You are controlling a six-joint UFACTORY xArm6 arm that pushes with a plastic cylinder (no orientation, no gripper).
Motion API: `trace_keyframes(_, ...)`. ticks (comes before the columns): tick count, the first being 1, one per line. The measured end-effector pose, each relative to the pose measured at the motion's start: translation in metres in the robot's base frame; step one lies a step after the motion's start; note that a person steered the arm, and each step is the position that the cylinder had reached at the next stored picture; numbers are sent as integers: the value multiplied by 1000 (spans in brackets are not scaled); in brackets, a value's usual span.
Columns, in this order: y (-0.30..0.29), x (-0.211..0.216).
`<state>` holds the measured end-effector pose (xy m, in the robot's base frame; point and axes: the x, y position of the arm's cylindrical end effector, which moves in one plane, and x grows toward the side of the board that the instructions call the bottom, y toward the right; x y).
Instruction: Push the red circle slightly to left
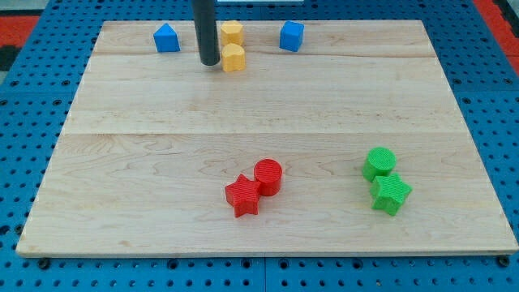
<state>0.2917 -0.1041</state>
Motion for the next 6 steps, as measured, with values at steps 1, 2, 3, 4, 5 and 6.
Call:
trace_keyframes(1,42,96)
trace_keyframes(2,116,168)
trace_keyframes(3,198,220)
trace_keyframes(4,142,242)
trace_keyframes(5,106,230)
trace_keyframes(6,62,200)
